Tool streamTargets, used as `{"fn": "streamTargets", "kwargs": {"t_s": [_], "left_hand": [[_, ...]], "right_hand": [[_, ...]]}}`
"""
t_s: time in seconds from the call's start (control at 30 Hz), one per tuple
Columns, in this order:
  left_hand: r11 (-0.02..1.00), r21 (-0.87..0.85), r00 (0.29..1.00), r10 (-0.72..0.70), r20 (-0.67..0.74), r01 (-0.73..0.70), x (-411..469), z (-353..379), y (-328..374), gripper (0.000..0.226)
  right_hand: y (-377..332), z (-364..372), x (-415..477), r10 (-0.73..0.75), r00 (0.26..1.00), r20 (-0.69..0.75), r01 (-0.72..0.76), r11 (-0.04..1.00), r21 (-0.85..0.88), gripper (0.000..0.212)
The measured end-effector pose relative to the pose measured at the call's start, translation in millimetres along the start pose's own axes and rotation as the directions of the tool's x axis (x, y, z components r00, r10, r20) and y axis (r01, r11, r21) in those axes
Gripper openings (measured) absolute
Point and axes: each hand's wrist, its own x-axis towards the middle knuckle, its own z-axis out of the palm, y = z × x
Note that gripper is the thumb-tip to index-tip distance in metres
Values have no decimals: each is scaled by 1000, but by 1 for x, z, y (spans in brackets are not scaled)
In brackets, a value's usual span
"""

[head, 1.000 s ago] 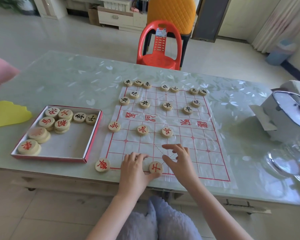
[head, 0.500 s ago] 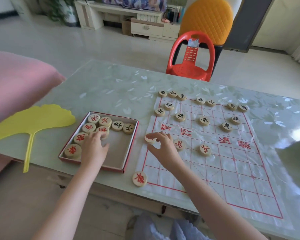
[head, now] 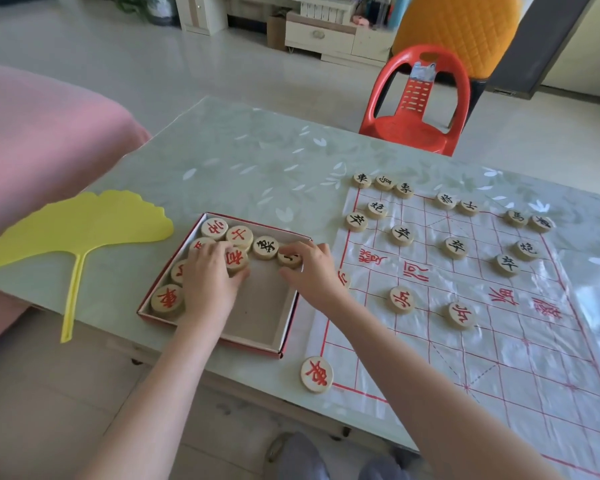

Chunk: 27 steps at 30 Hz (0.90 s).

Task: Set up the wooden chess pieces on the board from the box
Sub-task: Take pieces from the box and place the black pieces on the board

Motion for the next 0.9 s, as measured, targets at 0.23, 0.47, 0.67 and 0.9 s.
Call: {"fn": "streamTargets", "kwargs": {"t_s": [0.23,0.47,0.67,0.9], "left_hand": [[980,-192,996,-55,-64,42,-11,-11,-2,47],[946,-316,994,-96,-45,77,-32,-31,-10,49],[941,-330,997,-80,-8,73,-36,-33,-8,50],[926,-377,1000,9,-7,-11,-51,-49,23,49]], "right_hand": [[-9,19,27,-128,991,-32,118,970,-214,41],[-16,44,43,-171,985,0,150,863,-483,34],[-12,44,41,-130,989,74,150,855,-496,44],[-11,-8,8,-162,982,-93,136,962,-236,53]]}}
